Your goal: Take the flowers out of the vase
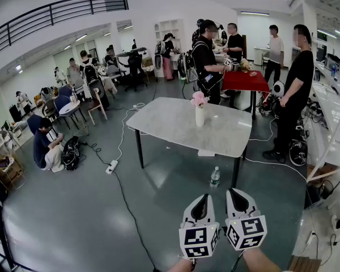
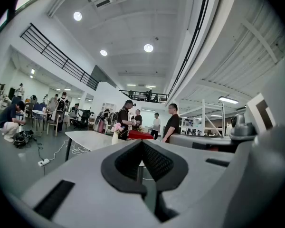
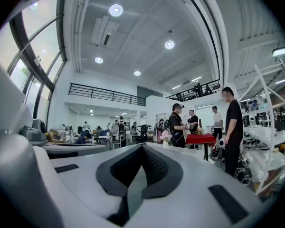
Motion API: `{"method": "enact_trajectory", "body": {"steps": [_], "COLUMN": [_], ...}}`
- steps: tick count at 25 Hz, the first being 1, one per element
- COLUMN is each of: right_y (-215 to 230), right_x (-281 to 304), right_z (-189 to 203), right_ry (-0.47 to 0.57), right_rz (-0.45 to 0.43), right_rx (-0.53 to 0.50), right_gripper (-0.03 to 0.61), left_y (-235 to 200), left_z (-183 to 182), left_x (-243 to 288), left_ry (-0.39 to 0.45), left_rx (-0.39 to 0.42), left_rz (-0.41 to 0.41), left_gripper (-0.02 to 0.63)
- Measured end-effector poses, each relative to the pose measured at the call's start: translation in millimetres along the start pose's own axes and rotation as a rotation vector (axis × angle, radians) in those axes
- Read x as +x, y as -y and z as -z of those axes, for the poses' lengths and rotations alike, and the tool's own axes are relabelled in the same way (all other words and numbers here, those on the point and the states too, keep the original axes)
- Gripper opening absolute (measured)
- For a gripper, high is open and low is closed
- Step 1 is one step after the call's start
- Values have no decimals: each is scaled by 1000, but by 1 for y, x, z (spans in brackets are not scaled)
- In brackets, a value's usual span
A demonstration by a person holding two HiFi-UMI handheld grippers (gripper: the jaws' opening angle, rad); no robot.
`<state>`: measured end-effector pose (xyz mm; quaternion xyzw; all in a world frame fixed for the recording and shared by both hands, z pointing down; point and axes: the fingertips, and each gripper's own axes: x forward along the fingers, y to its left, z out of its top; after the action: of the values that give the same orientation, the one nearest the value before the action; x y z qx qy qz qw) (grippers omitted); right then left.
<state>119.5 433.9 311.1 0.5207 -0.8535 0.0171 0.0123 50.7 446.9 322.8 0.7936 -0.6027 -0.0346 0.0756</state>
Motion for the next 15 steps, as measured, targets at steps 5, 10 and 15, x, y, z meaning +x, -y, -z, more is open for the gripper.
{"method": "enact_trajectory", "body": {"steps": [5, 10, 15], "right_y": [-6, -12, -20], "right_x": [1, 3, 7], "right_z": [2, 4, 8], "right_ry": [-2, 0, 27], "right_rz": [-2, 2, 8], "right_rx": [-7, 0, 52], "right_gripper": [15, 15, 17], "left_y": [-6, -15, -30], "left_z": [0, 0, 3], "left_x": [-2, -5, -11], "left_ry": [5, 8, 18], "left_rx": [-4, -7, -7], "left_rz": [-4, -7, -5], "left_gripper": [3, 3, 3]}}
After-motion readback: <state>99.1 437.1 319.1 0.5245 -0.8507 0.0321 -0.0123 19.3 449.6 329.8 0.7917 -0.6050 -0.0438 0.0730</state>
